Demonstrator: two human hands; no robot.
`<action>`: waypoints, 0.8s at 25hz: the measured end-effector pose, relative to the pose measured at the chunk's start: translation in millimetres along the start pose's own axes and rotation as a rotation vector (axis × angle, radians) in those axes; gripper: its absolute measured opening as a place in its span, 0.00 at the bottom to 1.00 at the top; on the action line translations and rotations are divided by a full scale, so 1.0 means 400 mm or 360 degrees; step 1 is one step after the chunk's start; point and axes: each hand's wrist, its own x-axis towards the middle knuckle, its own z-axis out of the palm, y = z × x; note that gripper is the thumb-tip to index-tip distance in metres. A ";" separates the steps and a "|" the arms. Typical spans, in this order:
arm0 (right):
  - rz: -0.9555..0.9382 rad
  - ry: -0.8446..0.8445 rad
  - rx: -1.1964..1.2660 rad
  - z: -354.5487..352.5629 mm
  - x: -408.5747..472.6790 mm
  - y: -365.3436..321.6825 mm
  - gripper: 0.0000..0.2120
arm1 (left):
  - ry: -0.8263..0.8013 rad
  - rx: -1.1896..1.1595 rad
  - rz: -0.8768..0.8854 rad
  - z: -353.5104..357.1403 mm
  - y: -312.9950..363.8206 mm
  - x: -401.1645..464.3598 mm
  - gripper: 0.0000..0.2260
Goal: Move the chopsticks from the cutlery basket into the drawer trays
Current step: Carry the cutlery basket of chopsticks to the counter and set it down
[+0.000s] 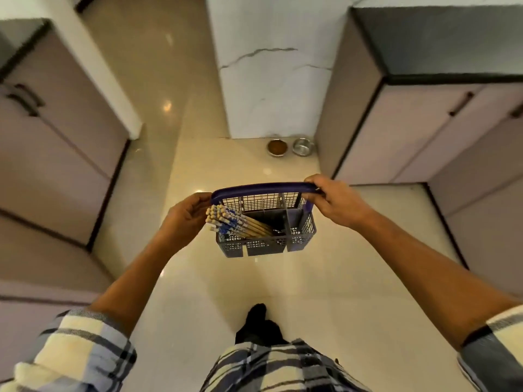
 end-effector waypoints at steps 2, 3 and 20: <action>0.0197 0.0142 -0.0024 -0.051 -0.078 0.067 0.11 | -0.0195 0.0039 0.0103 0.079 0.054 0.095 0.16; 0.0299 0.0218 -0.0024 -0.073 -0.120 0.097 0.11 | -0.0297 0.0043 0.0168 0.121 0.087 0.139 0.15; 0.1583 0.1165 0.0167 -0.270 -0.865 0.310 0.10 | -0.1743 0.0033 0.1075 0.968 0.670 0.285 0.18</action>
